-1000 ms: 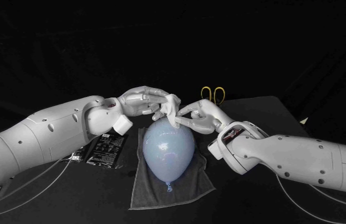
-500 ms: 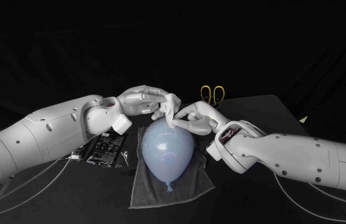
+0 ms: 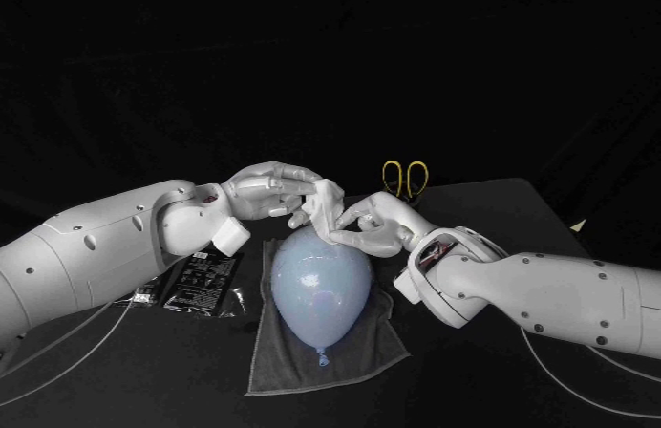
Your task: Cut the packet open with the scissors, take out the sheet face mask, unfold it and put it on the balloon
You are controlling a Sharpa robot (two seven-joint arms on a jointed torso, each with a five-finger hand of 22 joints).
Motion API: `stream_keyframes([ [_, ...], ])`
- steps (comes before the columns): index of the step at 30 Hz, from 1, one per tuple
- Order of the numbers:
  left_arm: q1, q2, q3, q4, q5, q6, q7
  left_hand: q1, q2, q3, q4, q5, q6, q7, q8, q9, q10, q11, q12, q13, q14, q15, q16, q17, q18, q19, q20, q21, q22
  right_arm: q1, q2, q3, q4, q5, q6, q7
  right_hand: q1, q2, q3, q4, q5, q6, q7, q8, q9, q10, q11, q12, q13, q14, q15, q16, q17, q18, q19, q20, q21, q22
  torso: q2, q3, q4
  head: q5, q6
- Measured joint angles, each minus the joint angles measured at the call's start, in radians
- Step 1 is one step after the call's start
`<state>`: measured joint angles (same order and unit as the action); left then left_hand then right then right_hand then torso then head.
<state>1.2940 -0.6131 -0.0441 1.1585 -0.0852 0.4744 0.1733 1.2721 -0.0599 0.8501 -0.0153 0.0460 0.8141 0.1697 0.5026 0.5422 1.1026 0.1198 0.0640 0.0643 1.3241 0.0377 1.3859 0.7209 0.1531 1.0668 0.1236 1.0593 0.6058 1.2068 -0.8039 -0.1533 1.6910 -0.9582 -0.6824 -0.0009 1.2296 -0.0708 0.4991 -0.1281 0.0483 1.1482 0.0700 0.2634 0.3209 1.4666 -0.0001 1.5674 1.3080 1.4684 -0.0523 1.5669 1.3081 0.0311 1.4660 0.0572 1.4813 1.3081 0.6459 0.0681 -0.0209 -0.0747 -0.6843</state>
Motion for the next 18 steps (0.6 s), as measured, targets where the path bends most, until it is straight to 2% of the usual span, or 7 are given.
stream_keyframes([
  [4, 0.0, -0.004, 0.0, 0.001, 0.0, 0.0, 0.0, 0.0, 0.0, 0.0, 0.0, 0.0, 0.0, 0.0, 0.0, 0.0, 0.0, 0.0, 0.0, 0.0, 0.0, 0.0, 0.0, 0.0, 0.0, 0.0, 0.0, 0.0, 0.0, -0.001, -0.006, 0.0, 0.003, 0.018, -0.039, 0.005, 0.003, 0.007, 0.026, -0.003, -0.003, -0.002, -0.002, 0.031, 0.0, 0.0, 0.0, 0.0, 0.0, -0.003, -0.004, 0.0, 0.0, -0.002, 0.0, 0.0, 0.004, 0.0, 0.0, 0.0004, -0.0001, -0.001, -0.001],
  [6, 0.0, -0.006, 0.0, 0.001, 0.0, -0.001, 0.0, 0.0, 0.0, 0.0, 0.0, 0.0, 0.0, 0.0, 0.003, 0.0, 0.0, 0.0, 0.0, 0.0, 0.0, 0.0, 0.0, 0.0, 0.0, 0.0, 0.0, 0.0, 0.0, -0.002, -0.012, -0.001, 0.008, 0.033, -0.06, 0.013, -0.009, 0.019, 0.038, -0.002, -0.005, -0.011, -0.007, 0.043, 0.0, 0.0, 0.0, 0.0, -0.001, -0.003, -0.004, 0.0, 0.0, -0.002, -0.001, -0.005, 0.004, 0.0, 0.0, 0.0006, -0.0002, -0.001, -0.001],
  [9, 0.0, -0.011, 0.0, 0.003, 0.0, -0.001, 0.0, 0.0, 0.0, 0.0, 0.0, 0.0, -0.001, -0.001, 0.004, 0.0, 0.0, 0.0, 0.0, 0.0, 0.0, 0.0, 0.0, 0.0, 0.0, 0.0, 0.0, 0.0, 0.0, -0.002, -0.024, -0.001, 0.019, 0.057, -0.081, 0.025, -0.018, 0.028, 0.055, -0.004, -0.006, -0.027, -0.006, 0.07, 0.0, 0.0, 0.0, 0.0, -0.001, -0.003, -0.003, -0.001, -0.001, -0.002, 0.0, -0.007, 0.004, -0.001, -0.001, 0.0006, -0.0006, -0.002, -0.002],
  [10, 0.0, -0.013, 0.0, 0.003, 0.0, -0.002, 0.0, 0.0, 0.0, 0.0, 0.0, 0.0, -0.002, -0.002, 0.004, 0.0, 0.0, 0.0, 0.0, 0.0, 0.0, 0.0, 0.0, 0.0, 0.0, 0.0, 0.0, 0.0, 0.0, -0.003, -0.031, -0.002, 0.025, 0.069, -0.088, 0.03, -0.019, 0.029, 0.06, -0.005, -0.006, -0.027, -0.006, 0.07, 0.0, 0.0, 0.0, 0.0, -0.001, -0.003, -0.003, -0.002, -0.001, -0.002, 0.0, -0.007, 0.004, -0.001, -0.001, 0.0006, -0.0007, -0.002, -0.002],
  [16, 0.0, -0.031, -0.001, 0.006, -0.001, -0.007, 0.0, 0.0, 0.0, 0.0, 0.0, 0.0, -0.002, -0.002, 0.004, 0.0, 0.0, 0.0, 0.0, 0.0, 0.001, -0.001, -0.001, -0.001, 0.0, 0.0, 0.0, 0.0, 0.0, -0.003, -0.072, -0.002, 0.058, 0.124, -0.101, 0.05, -0.035, 0.045, 0.089, -0.003, -0.002, -0.054, -0.004, 0.093, 0.0, 0.0, 0.0, 0.0, 0.0, -0.003, -0.003, 0.0, -0.001, -0.002, 0.0, -0.007, 0.004, -0.001, -0.001, 0.0009, -0.0009, -0.003, 0.0],
  [18, -0.001, -0.039, -0.001, 0.009, -0.002, -0.012, 0.0, 0.0, 0.0, 0.0, 0.0, 0.0, -0.002, -0.002, 0.004, 0.0, 0.0, 0.0, 0.0, 0.0, 0.004, -0.004, -0.001, 0.0, 0.0, 0.0, 0.0, 0.0, 0.0, -0.003, -0.091, -0.002, 0.075, 0.144, -0.098, 0.055, -0.055, 0.065, 0.106, 0.011, -0.002, -0.07, -0.002, 0.101, 0.0, 0.0, 0.0, -0.001, 0.0, -0.004, -0.003, 0.0, -0.001, -0.002, 0.0, -0.007, -0.01, -0.001, -0.001, 0.0009, -0.001, -0.004, 0.0],
])
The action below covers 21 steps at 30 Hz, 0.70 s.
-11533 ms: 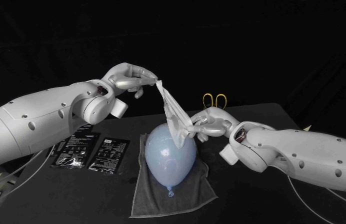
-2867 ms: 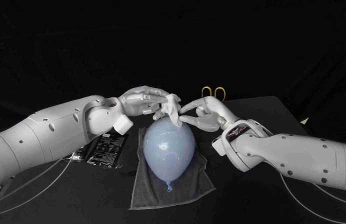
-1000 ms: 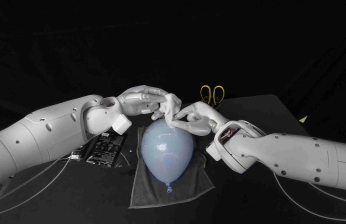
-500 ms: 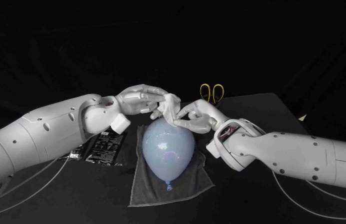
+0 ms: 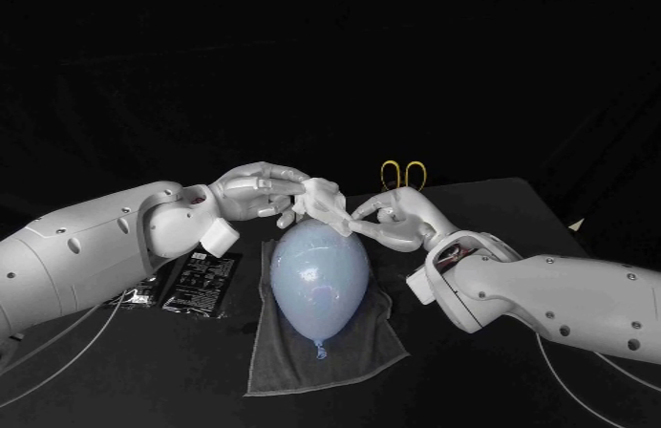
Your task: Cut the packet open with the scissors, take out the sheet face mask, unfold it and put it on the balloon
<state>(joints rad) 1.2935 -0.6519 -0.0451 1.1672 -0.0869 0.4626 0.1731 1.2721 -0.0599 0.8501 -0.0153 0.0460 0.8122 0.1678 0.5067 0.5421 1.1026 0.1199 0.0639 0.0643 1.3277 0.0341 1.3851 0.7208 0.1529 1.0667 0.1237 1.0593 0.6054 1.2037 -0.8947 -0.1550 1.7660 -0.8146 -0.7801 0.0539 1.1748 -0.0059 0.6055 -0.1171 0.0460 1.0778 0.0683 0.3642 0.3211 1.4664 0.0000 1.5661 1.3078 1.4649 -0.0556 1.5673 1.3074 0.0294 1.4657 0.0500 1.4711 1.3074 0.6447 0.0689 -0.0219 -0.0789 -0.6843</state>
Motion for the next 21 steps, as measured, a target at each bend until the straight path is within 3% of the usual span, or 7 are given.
stream_keyframes([
  [6, -0.001, -0.022, -0.001, 0.011, -0.001, -0.013, 0.002, 0.0, 0.0, 0.0, 0.0, 0.0, -0.002, -0.002, 0.004, 0.0, 0.0, 0.0, 0.0, 0.0, 0.0, 0.0, 0.004, 0.003, 0.0, 0.0, 0.0, 0.0, 0.001, 0.001, -0.041, 0.0, 0.035, 0.042, 0.04, 0.004, -0.042, 0.042, 0.028, 0.0, 0.0, -0.049, 0.013, 0.0, 0.011, 0.0, 0.0, -0.001, 0.0, 0.0, 0.0, 0.0, 0.0, 0.0, 0.0, 0.0, -0.037, 0.0, 0.0, -0.0001, -0.0004, -0.001, 0.0],
  [7, -0.001, -0.026, -0.001, 0.013, -0.001, -0.015, 0.003, 0.0, 0.0, 0.0, 0.0, 0.0, -0.002, -0.002, 0.004, 0.0, 0.0, 0.0, 0.0, 0.0, 0.0, 0.0, 0.004, 0.003, 0.0, 0.001, -0.001, 0.0, 0.002, 0.0, -0.045, 0.0, 0.039, 0.048, 0.049, 0.004, -0.046, 0.046, 0.038, 0.0, 0.0, -0.056, 0.016, 0.0, 0.036, 0.0, 0.0, -0.001, 0.0, 0.0, 0.0, 0.0, 0.0, 0.0, 0.0, 0.0, -0.041, 0.0, 0.0, -0.0001, -0.0004, -0.001, -0.001],
  [12, -0.002, -0.04, -0.001, 0.023, 0.001, -0.028, 0.006, -0.002, 0.002, 0.0, 0.0, 0.0, -0.002, -0.002, 0.004, 0.0, 0.004, -0.004, 0.0, 0.0, 0.0, 0.0, 0.004, 0.003, 0.0, 0.004, -0.004, 0.0, 0.004, 0.0, -0.061, -0.001, 0.055, 0.078, 0.108, 0.006, -0.062, 0.062, 0.122, 0.01, 0.0, -0.102, 0.037, 0.0, 0.037, 0.0, 0.022, -0.003, 0.0, 0.0, 0.015, 0.0, 0.001, 0.0, -0.001, 0.01, -0.064, 0.001, 0.0, -0.0001, 0.0001, -0.002, 0.0],
  [14, -0.003, -0.044, -0.002, 0.029, 0.002, -0.031, 0.007, -0.003, 0.003, 0.0, 0.0, 0.0, -0.002, -0.002, 0.004, 0.0, 0.004, -0.004, 0.0, 0.0, 0.0, 0.0, 0.004, 0.003, 0.0, 0.004, -0.004, 0.0, 0.004, 0.0, -0.065, -0.001, 0.059, 0.088, 0.129, 0.008, -0.074, 0.067, 0.155, 0.023, 0.0, -0.123, 0.045, -0.001, 0.078, 0.0, 0.029, -0.01, 0.0, 0.001, 0.023, -0.001, 0.001, 0.0, 0.001, 0.015, -0.078, 0.001, 0.0, -0.0003, 0.0006, -0.001, 0.002],
  [15, -0.004, -0.045, -0.002, 0.031, 0.002, -0.032, 0.007, -0.004, 0.004, 0.0, 0.0, 0.0, -0.002, -0.002, 0.004, 0.0, 0.004, -0.004, 0.0, 0.0, 0.0, 0.0, 0.004, 0.003, 0.0, 0.004, -0.004, 0.0, 0.005, 0.0, -0.066, -0.001, 0.06, 0.093, 0.139, 0.009, -0.077, 0.064, 0.185, 0.042, 0.0, -0.136, 0.05, -0.006, 0.141, -0.001, 0.035, -0.016, 0.0, 0.001, 0.024, -0.001, 0.001, 0.0, 0.001, 0.019, -0.083, 0.001, 0.0, -0.0003, 0.0008, -0.001, 0.003],
  [17, -0.005, -0.048, -0.003, 0.038, 0.003, -0.035, 0.007, -0.004, 0.004, 0.0, 0.003, 0.0, -0.002, -0.002, 0.004, 0.0, 0.004, -0.004, 0.0, 0.0, 0.0, 0.0, 0.004, 0.003, 0.0, 0.004, -0.004, 0.0, 0.004, 0.0, -0.069, -0.001, 0.062, 0.105, 0.162, 0.013, -0.086, 0.063, 0.238, 0.075, 0.0, -0.156, 0.059, -0.022, 0.19, 0.0, 0.044, -0.026, 0.0, 0.002, 0.031, -0.001, 0.001, 0.0, 0.0, 0.026, -0.092, 0.001, 0.0, -0.0002, 0.001, -0.001, 0.004],
  [21, -0.007, -0.051, -0.005, 0.05, 0.004, -0.038, 0.007, -0.004, 0.004, 0.0, 0.006, 0.0, -0.004, -0.003, 0.004, 0.0, 0.004, -0.004, 0.0, 0.0, 0.0, 0.0, 0.004, 0.003, 0.0, 0.004, -0.004, 0.0, 0.004, 0.0, -0.074, -0.002, 0.064, 0.126, 0.204, 0.022, -0.104, 0.077, 0.3, 0.093, 0.001, -0.183, 0.075, -0.038, 0.202, -0.003, 0.055, -0.039, 0.0, 0.001, 0.045, -0.001, 0.001, 0.01, -0.003, 0.04, -0.1, 0.001, 0.001, -0.0009, 0.0013, -0.002, 0.007],
])
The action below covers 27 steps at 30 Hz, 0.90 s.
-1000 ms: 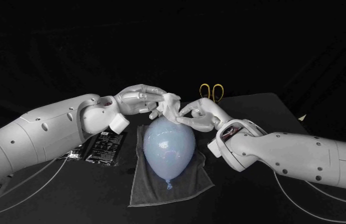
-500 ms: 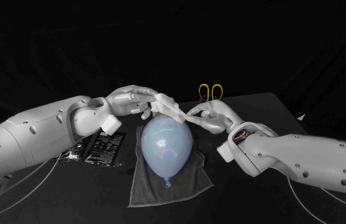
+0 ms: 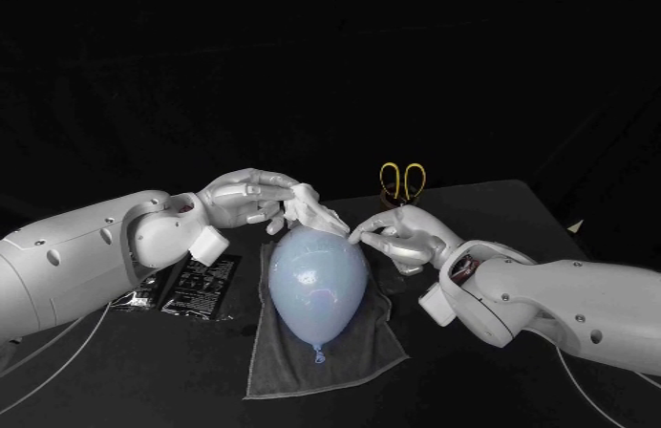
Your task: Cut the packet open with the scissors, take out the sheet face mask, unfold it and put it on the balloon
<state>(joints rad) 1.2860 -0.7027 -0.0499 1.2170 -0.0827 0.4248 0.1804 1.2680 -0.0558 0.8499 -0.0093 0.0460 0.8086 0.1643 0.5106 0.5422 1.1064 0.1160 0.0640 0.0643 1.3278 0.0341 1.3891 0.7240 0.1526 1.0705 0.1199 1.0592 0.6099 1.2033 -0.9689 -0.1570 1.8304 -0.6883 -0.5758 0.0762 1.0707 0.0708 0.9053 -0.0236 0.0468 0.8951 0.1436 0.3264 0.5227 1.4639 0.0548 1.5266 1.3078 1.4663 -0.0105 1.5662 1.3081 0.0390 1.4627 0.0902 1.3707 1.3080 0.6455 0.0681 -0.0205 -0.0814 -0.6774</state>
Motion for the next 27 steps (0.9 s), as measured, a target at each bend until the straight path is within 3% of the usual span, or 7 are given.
stream_keyframes([
  [8, -0.002, -0.004, -0.003, 0.009, 0.002, -0.001, -0.001, 0.0, 0.0, 0.0, 0.0, 0.0, 0.0, 0.0, 0.0, 0.0, 0.0, 0.0, 0.0, 0.0, 0.0, 0.0, 0.0, 0.002, 0.0, 0.004, 0.004, 0.005, 0.002, 0.0, -0.004, -0.001, -0.009, 0.027, 0.03, 0.012, -0.006, -0.01, 0.019, -0.01, 0.004, 0.003, -0.004, 0.0, 0.006, 0.0, 0.0, -0.002, 0.0, 0.0, 0.0, 0.001, -0.001, 0.005, 0.0, 0.0, 0.007, -0.001, 0.0, 0.0, -0.0003, -0.002, 0.003],
  [9, -0.002, -0.004, -0.003, 0.009, 0.003, -0.001, -0.002, 0.0, 0.0, 0.0, 0.0, 0.0, 0.0, 0.0, 0.003, 0.0, 0.0, 0.0, 0.0, 0.0, 0.0, 0.0, 0.0, 0.002, 0.0, 0.004, 0.004, 0.005, 0.002, 0.0, -0.004, -0.001, -0.013, 0.029, 0.028, 0.014, -0.007, -0.016, 0.02, -0.011, 0.004, 0.004, -0.004, 0.0, 0.006, 0.0, 0.0, -0.002, 0.0, 0.0, 0.0, 0.001, -0.001, 0.005, 0.0, 0.0, 0.007, -0.001, 0.0, 0.0, -0.0002, -0.001, 0.003],
  [11, -0.002, -0.004, -0.004, 0.011, 0.003, -0.001, -0.002, 0.0, 0.0, 0.0, 0.0, 0.0, -0.001, -0.001, 0.004, 0.0, 0.0, 0.0, 0.0, 0.0, 0.0, 0.0, 0.0, 0.002, 0.0, 0.004, 0.004, 0.005, 0.002, 0.0, -0.001, -0.001, -0.024, 0.033, 0.018, 0.019, -0.016, -0.052, 0.013, -0.028, 0.006, -0.005, 0.002, -0.001, 0.006, 0.001, 0.001, -0.004, 0.0, 0.0, 0.0, 0.001, -0.001, 0.005, 0.0, 0.001, 0.004, -0.001, 0.0, 0.0001, -0.0001, 0.0, 0.005],
  [16, -0.003, -0.004, -0.004, 0.016, 0.003, -0.001, -0.003, 0.0, 0.0, 0.0, 0.0, 0.0, 0.0, 0.0, 0.004, 0.0, 0.0, 0.0, 0.0, 0.0, 0.0, 0.0, 0.0, 0.002, -0.001, 0.004, 0.004, 0.005, 0.002, -0.001, 0.016, -0.001, -0.054, 0.041, -0.024, 0.043, -0.014, -0.151, -0.186, -0.061, 0.054, -0.059, 0.024, -0.043, 0.01, 0.002, 0.027, -0.037, 0.0, 0.0, 0.022, 0.001, -0.001, 0.005, -0.008, 0.022, -0.018, -0.001, 0.0, 0.0006, -0.0001, 0.003, 0.008],
  [20, -0.003, -0.004, -0.005, 0.018, 0.003, -0.001, -0.003, 0.0, 0.0, 0.0, 0.0, 0.0, 0.001, 0.001, 0.004, 0.0, 0.0, 0.0, 0.0, 0.0, 0.0, 0.0, 0.0, 0.002, 0.004, 0.004, 0.004, 0.005, 0.002, -0.001, 0.043, -0.001, -0.086, 0.047, -0.058, 0.066, 0.001, -0.174, -0.27, -0.062, 0.038, -0.067, 0.032, -0.072, -0.006, 0.003, 0.031, -0.045, 0.0, 0.0, 0.029, 0.001, -0.001, 0.005, -0.012, 0.027, -0.025, 0.0, 0.001, 0.0012, -0.0003, 0.004, 0.011],
  [27, -0.003, -0.004, -0.005, 0.02, 0.004, -0.001, -0.003, 0.0, 0.0, 0.0, 0.0, 0.0, 0.002, 0.002, 0.004, 0.0, 0.0, 0.0, 0.0, 0.0, 0.0, 0.0, 0.0, 0.002, 0.009, 0.004, 0.004, 0.005, 0.002, 0.0, 0.086, 0.0, -0.138, 0.053, -0.094, 0.1, 0.012, -0.185, -0.315, -0.064, 0.023, -0.067, 0.032, -0.092, -0.017, -0.001, 0.035, -0.052, 0.0, 0.0, 0.029, 0.0, 0.0, 0.005, -0.016, 0.03, -0.033, 0.0, 0.001, 0.0007, 0.0001, 0.005, 0.01],
])
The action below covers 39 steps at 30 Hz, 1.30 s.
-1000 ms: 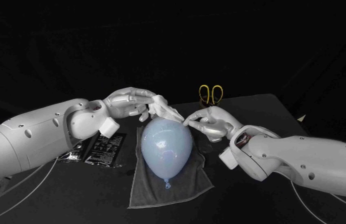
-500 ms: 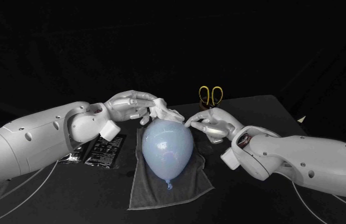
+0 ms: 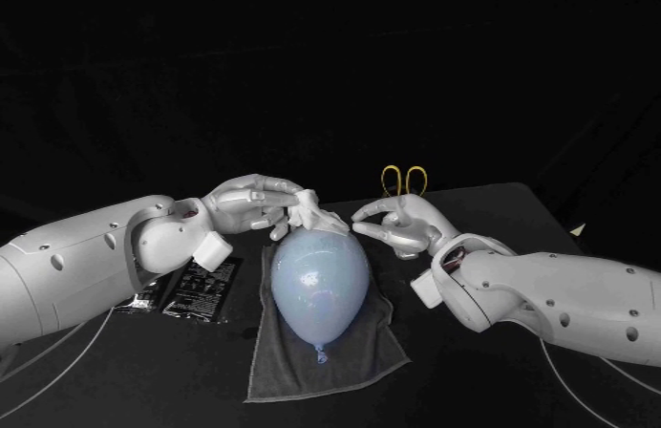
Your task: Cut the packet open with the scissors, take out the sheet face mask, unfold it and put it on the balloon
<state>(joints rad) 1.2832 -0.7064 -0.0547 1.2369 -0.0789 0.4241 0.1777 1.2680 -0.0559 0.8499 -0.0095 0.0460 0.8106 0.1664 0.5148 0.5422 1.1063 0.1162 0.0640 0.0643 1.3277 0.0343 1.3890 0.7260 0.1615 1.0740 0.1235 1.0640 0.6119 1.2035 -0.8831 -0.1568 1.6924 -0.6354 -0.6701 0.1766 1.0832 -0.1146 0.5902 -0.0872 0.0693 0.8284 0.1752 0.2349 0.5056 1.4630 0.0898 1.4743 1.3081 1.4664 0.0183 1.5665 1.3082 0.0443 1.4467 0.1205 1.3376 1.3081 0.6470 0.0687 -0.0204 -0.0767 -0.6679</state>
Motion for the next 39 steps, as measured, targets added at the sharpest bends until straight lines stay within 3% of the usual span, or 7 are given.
stream_keyframes([
  [14, 0.0, 0.001, 0.0, 0.0, 0.0, 0.0, 0.0, 0.0, 0.0, 0.0, 0.0, 0.0, 0.0, 0.0, -0.002, 0.0, 0.0, 0.0, 0.0, 0.0, 0.004, -0.004, 0.0, 0.003, 0.0, 0.0, 0.0, 0.0, 0.002, 0.008, 0.032, 0.004, -0.04, 0.003, -0.018, 0.036, 0.013, -0.013, -0.055, 0.007, -0.008, 0.0, 0.0, -0.015, -0.009, 0.003, 0.003, -0.004, -0.001, 0.0, 0.007, 0.001, 0.0, 0.0, 0.0, 0.007, -0.005, 0.0, -0.001, -0.0007, 0.0, 0.003, 0.0],
  [20, 0.0, 0.002, 0.0, 0.0, 0.0, 0.0, 0.001, 0.0, 0.0, 0.0, 0.0, 0.0, 0.0, 0.0, -0.002, 0.0, 0.0, 0.0, 0.0, 0.0, 0.004, -0.004, 0.0, 0.003, 0.0, 0.0, 0.0, 0.0, 0.002, 0.009, 0.058, 0.004, -0.054, 0.003, -0.004, 0.043, 0.03, 0.004, -0.072, 0.017, -0.008, 0.03, -0.001, -0.015, -0.014, 0.003, 0.003, 0.0, -0.001, 0.0, 0.007, 0.001, -0.001, 0.0, 0.0, 0.007, -0.004, -0.001, -0.001, -0.0003, -0.0002, 0.001, 0.001],
  [32, 0.0, 0.006, 0.0, 0.001, -0.001, 0.0, 0.001, 0.0, 0.0, 0.0, 0.0, 0.0, 0.0, 0.0, 0.002, 0.0, 0.0, 0.0, 0.0, 0.0, 0.004, -0.003, 0.0, 0.003, -0.001, 0.0, 0.0, 0.0, 0.002, 0.009, 0.09, 0.004, -0.072, 0.002, 0.031, 0.045, 0.041, 0.015, -0.084, 0.024, -0.008, 0.066, -0.011, -0.019, -0.023, 0.003, 0.003, 0.008, 0.0, 0.0, 0.007, 0.0, -0.001, 0.0, 0.0, 0.007, 0.0, 0.0, -0.001, -0.0009, 0.0001, 0.0, -0.002],
  [39, 0.0, 0.006, 0.0, 0.002, -0.001, 0.0, 0.001, 0.0, 0.0, 0.0, 0.0, 0.0, -0.001, -0.001, 0.002, 0.0, 0.0, 0.0, 0.0, 0.0, 0.003, -0.003, 0.0, 0.003, -0.001, 0.0, 0.0, 0.0, 0.001, 0.009, 0.1, 0.004, -0.086, 0.001, 0.045, 0.043, 0.057, 0.032, -0.085, 0.025, -0.012, 0.092, -0.02, -0.019, -0.031, 0.003, -0.005, 0.012, 0.0, -0.001, 0.001, -0.002, 0.0, 0.0, 0.004, 0.003, 0.005, 0.0, -0.001, -0.0009, 0.0001, 0.002, -0.002],
])
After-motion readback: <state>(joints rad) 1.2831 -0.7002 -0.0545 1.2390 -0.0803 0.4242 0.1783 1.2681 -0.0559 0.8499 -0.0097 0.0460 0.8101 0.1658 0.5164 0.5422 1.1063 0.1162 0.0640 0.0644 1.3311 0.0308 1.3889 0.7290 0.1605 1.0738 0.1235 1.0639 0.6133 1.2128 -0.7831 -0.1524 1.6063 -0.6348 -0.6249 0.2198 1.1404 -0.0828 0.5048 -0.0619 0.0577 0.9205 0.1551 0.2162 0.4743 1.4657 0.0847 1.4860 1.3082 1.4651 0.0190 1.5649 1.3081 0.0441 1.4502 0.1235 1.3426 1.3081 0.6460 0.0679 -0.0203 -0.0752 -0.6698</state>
